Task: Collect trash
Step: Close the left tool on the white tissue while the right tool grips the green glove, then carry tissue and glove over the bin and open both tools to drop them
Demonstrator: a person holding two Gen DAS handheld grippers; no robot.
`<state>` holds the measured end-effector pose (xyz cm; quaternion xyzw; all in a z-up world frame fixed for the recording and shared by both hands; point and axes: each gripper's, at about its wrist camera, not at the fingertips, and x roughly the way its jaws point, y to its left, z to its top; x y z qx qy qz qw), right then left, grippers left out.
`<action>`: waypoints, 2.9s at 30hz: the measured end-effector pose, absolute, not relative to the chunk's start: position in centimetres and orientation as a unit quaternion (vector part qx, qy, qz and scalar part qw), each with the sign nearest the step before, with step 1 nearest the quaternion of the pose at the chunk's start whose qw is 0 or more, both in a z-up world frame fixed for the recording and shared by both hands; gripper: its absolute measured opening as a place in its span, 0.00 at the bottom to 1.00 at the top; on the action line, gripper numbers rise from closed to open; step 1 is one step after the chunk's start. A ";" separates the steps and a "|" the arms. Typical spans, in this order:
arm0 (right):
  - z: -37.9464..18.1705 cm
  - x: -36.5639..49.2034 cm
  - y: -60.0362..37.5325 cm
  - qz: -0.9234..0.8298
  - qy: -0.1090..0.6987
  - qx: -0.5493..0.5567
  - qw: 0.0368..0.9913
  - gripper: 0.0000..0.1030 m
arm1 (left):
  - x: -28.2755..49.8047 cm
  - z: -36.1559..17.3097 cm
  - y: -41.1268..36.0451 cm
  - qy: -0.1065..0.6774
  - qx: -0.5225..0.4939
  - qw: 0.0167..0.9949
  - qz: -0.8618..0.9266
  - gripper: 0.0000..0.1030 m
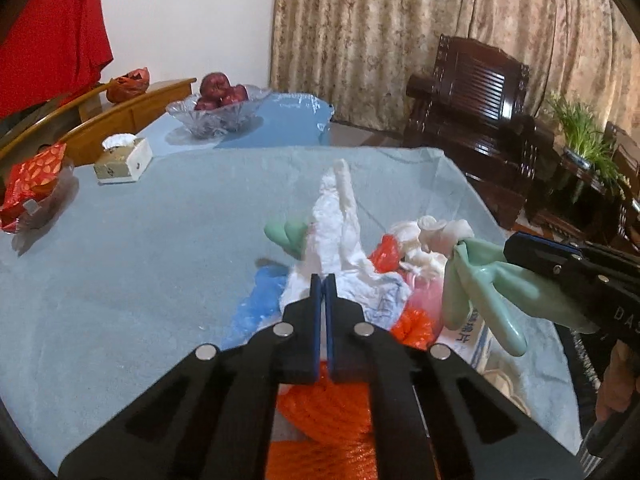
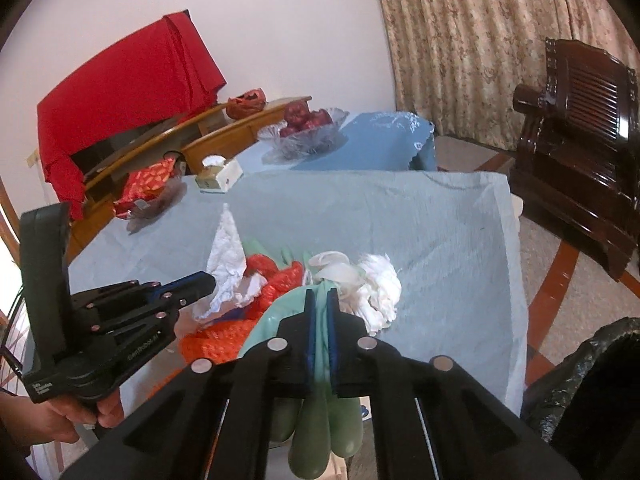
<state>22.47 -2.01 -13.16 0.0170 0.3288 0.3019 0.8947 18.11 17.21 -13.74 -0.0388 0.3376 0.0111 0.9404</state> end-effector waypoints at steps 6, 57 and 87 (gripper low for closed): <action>-10.9 20.5 -2.5 0.317 0.307 0.014 0.897 0.04 | 16.1 -10.9 16.8 0.325 -0.042 0.945 0.013 0.01; -18.3 17.5 -4.7 0.286 0.401 -0.005 0.870 0.11 | 10.9 -13.4 13.2 0.364 -0.041 0.930 -0.027 0.01; -10.4 11.2 -24.4 0.109 0.307 0.073 0.943 0.11 | 13.0 -8.5 -5.9 0.310 -0.006 0.923 -0.228 0.01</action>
